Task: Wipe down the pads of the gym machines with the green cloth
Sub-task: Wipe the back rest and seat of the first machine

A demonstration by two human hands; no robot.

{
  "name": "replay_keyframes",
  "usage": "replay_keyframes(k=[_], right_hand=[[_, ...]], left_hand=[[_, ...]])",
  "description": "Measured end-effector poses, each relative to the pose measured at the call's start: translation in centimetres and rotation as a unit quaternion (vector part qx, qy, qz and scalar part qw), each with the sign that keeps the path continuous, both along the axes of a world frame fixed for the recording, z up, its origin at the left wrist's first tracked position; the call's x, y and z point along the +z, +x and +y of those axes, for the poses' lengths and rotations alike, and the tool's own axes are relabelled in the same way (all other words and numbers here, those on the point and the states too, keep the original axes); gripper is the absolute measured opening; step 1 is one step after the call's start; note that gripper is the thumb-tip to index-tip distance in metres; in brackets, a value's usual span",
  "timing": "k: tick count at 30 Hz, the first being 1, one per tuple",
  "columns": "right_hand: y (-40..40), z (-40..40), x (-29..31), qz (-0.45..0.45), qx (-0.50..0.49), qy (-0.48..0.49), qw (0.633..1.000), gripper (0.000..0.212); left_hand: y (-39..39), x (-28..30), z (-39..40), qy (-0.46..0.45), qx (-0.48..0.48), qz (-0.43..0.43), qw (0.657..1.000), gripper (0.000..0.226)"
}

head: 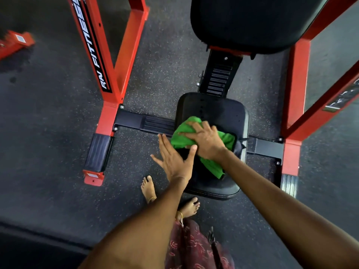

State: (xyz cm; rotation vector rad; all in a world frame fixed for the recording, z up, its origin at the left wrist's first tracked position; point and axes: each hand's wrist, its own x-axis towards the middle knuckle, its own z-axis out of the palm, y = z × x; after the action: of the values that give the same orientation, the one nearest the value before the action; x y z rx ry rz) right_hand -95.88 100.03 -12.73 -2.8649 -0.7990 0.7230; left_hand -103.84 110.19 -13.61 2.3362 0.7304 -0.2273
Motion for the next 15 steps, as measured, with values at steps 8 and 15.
replay_keyframes(k=[8, 15], right_hand=[[2.8, -7.8, -1.0, 0.057, -0.052, 0.014, 0.997, 0.049], [3.4, -1.4, -1.4, 0.009, -0.116, -0.014, 0.993, 0.051]], left_hand=[[0.4, 0.3, -0.1, 0.013, -0.045, 0.065, 0.997, 0.136], [0.8, 0.0, -0.2, 0.005, -0.048, 0.076, 0.996, 0.092]])
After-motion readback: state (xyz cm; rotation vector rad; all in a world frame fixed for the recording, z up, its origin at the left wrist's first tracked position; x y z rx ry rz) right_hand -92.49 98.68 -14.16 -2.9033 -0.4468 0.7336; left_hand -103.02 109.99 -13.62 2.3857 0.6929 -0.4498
